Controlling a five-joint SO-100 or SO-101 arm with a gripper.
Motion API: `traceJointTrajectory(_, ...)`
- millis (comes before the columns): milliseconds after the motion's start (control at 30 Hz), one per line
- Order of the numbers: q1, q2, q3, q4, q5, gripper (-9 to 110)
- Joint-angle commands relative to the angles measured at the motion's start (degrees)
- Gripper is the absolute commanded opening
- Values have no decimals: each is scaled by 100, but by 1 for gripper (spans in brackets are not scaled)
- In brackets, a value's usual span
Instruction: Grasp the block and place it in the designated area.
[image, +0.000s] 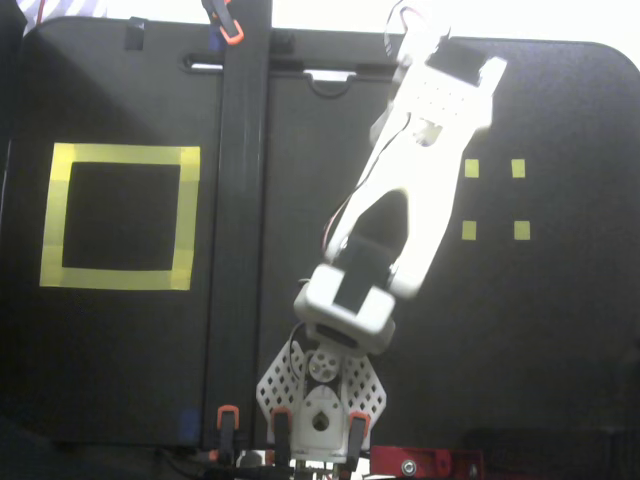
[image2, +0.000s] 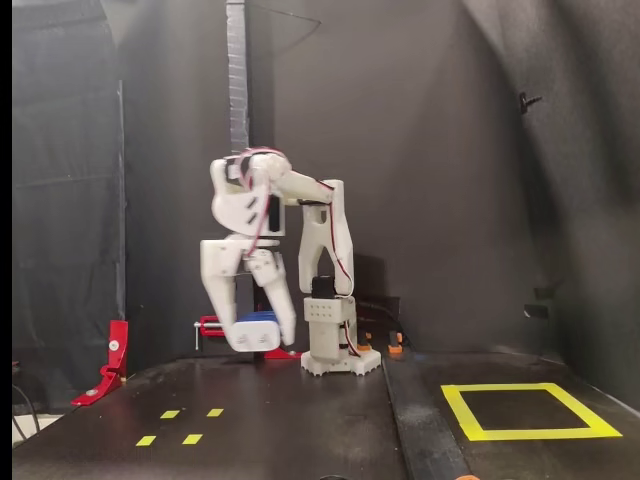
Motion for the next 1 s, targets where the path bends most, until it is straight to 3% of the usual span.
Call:
traceJointTrajectory(0, -123, 527, 334, -167, 79, 22)
traceJointTrajectory(467, -519, 694, 624, -281, 413, 22)
traceJointTrajectory(967, -2936, 167, 580, -413, 2786, 22)
